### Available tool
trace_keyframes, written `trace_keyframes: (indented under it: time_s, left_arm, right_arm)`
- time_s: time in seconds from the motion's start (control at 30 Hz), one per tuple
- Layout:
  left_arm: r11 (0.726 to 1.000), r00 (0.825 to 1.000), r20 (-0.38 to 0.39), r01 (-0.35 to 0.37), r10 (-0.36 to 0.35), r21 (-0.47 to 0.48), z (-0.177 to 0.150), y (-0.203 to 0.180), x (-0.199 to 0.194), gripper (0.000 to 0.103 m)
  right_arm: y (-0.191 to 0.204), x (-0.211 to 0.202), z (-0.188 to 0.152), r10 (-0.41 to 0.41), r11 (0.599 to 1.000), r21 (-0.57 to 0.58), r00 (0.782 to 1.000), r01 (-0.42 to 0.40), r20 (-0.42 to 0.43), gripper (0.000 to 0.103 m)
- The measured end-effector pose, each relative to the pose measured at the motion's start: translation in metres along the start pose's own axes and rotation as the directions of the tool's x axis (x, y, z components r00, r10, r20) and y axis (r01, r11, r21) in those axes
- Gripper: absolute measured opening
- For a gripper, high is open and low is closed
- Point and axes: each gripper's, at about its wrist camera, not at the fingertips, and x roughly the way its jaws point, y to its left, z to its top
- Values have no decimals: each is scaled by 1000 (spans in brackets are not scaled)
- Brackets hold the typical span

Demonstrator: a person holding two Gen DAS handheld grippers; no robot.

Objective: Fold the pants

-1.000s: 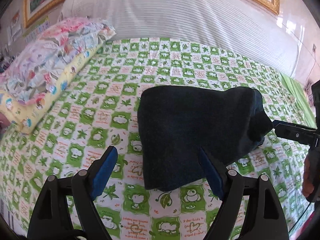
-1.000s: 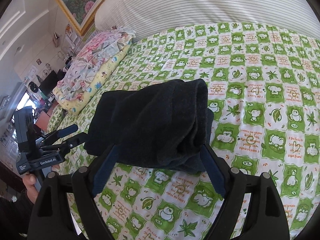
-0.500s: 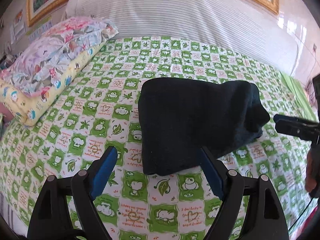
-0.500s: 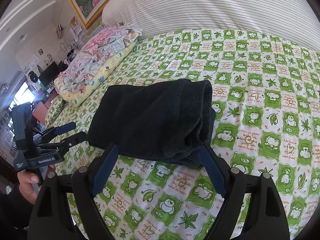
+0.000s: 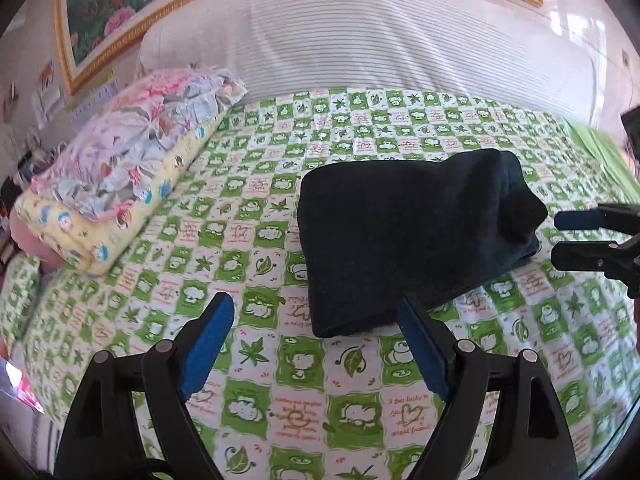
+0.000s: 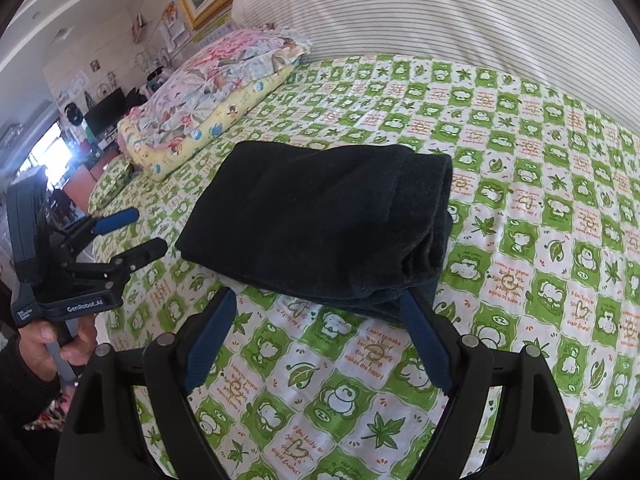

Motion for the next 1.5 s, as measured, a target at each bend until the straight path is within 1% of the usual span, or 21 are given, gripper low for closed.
trace_keyframes:
  time_s: [0.2,0.37,0.5,0.63,0.83,0.97,1.17,1.3,1.5]
  left_arm:
    - [1000,1000,8,5,-5,9,-2,1,-6,85]
    - [1000,1000,15,13,-13,4,-1,1,-6,85]
    - [1000,1000,9,14,-14,6,0,1,-2,85]
    - [1000,1000,3,22,-22,0,3,1,5,85]
    - [1000,1000,-2,28,-28,-6,7,0,15,85]
    - [999,999,-5,35,-35,-2,8,-1,18,85]
    - [999,999,-9,44,-44,3,8,-3,21,85]
    - [999,999,-14,49,-49,6,7,-3,23,85]
    - [998,998,-22,60,-59,16,5,-6,26,85]
  right_arm:
    - [12,5,0,-30,996,-83,999,27,-25,85]
    - [19,9,0,-26,988,-151,999,20,-37,85]
    - [21,15,1,-27,983,-184,999,19,-44,89]
    - [18,22,0,-51,982,-187,997,40,-52,89]
    - [12,23,-1,-52,983,-180,998,44,-39,90]
    - [11,21,-1,-45,984,-174,998,39,-33,90]
    - [13,13,-1,-68,980,-188,997,63,-21,90]
    - [8,6,-2,-74,983,-172,997,72,-9,90]
    - [1,7,-5,-85,985,-153,996,81,-20,90]
